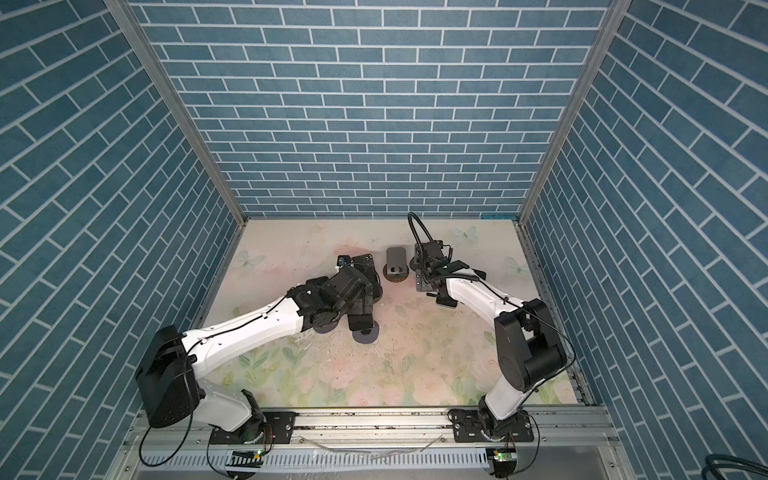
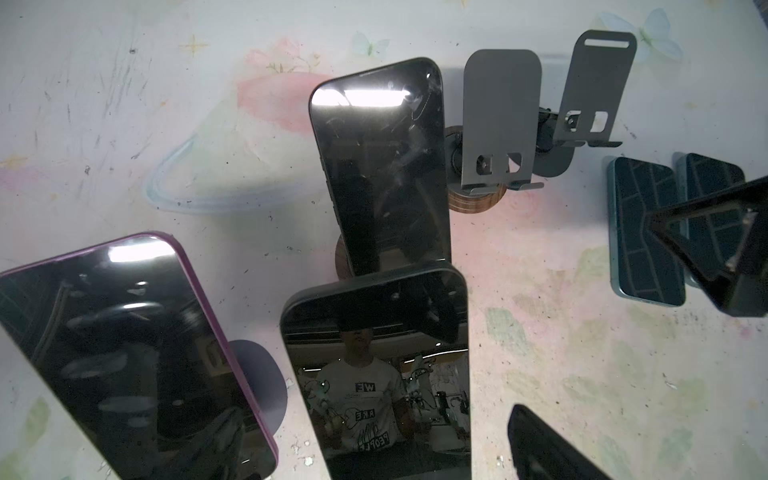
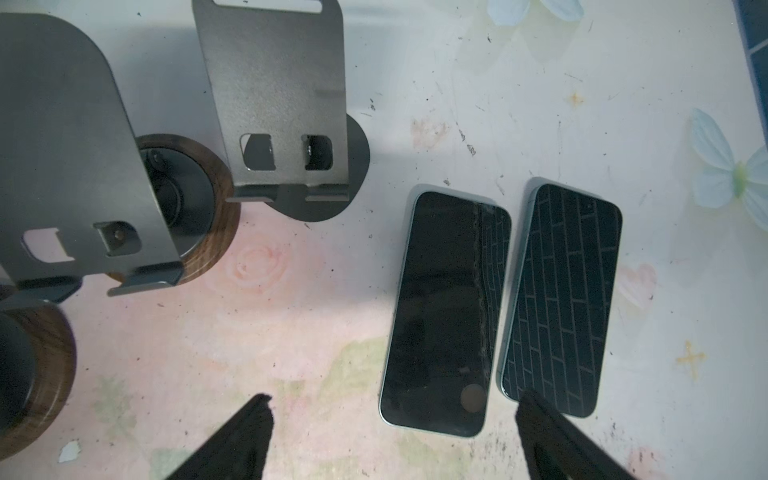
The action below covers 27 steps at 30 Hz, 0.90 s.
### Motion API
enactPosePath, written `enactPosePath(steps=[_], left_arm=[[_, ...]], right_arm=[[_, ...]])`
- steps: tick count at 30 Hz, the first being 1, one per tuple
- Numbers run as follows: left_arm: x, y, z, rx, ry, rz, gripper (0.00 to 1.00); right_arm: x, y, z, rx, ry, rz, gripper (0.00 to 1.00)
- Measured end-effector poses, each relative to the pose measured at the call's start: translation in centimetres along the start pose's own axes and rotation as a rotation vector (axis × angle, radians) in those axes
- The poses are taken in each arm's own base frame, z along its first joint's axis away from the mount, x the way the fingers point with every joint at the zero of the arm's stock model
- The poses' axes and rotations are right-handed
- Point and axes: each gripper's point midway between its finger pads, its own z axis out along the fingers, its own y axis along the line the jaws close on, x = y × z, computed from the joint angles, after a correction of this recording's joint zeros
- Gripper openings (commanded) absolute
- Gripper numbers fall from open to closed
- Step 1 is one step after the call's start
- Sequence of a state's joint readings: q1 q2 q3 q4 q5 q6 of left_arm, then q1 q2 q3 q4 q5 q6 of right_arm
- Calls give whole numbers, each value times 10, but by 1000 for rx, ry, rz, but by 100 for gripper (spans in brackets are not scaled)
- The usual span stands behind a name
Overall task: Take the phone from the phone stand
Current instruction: 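Close the left gripper on the top of the black phone nearest the robot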
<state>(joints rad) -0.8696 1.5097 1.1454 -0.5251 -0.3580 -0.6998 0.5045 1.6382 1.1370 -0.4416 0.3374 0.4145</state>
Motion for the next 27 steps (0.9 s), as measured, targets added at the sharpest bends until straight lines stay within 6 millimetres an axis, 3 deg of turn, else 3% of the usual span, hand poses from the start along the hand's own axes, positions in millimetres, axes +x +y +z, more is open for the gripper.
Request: enactPosePath(steps=[15, 27], left_arm=[[7, -7, 21, -37, 55, 18, 100], [9, -10, 28, -44, 63, 6, 90]], right_arm=[[5, -9, 6, 5, 11, 15, 93], [9, -13, 10, -1, 24, 26, 93]])
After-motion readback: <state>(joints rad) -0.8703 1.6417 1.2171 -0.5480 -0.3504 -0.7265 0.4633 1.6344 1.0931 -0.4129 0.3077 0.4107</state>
